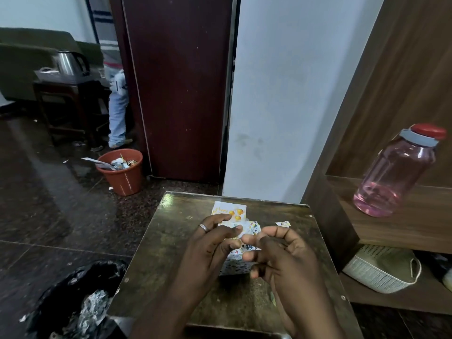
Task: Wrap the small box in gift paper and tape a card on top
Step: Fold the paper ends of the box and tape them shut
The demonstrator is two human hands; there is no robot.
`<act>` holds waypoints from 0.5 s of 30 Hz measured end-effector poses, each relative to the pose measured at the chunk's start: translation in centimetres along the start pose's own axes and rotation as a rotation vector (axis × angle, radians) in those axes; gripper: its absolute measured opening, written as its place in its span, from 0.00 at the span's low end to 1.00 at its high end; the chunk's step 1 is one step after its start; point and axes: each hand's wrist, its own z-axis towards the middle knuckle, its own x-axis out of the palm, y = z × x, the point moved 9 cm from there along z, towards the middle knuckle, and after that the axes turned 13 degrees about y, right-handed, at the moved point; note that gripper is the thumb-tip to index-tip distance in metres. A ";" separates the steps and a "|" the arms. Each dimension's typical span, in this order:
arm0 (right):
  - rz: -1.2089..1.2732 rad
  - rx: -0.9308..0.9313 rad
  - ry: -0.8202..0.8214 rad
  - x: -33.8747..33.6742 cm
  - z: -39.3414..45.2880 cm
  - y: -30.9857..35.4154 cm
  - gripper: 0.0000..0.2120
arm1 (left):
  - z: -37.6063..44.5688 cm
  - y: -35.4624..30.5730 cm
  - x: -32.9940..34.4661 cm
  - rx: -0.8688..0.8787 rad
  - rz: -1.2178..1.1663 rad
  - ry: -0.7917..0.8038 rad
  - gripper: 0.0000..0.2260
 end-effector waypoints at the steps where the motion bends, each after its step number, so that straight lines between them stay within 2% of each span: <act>1: -0.001 0.005 -0.002 0.0 0.0 0.0 0.05 | -0.1 0.1 0.0 0.002 0.004 -0.002 0.16; 8: -0.095 0.048 -0.041 -0.1 -0.1 0.0 0.06 | -0.3 -0.4 -0.5 -0.032 0.094 -0.065 0.19; 13: -0.320 0.017 -0.135 0.3 -0.2 0.8 0.13 | -0.2 -0.7 -0.4 -0.034 0.075 -0.076 0.18; 15: -0.380 0.017 -0.164 0.3 -0.2 0.9 0.13 | -0.3 -0.6 -0.4 -0.043 0.080 -0.078 0.19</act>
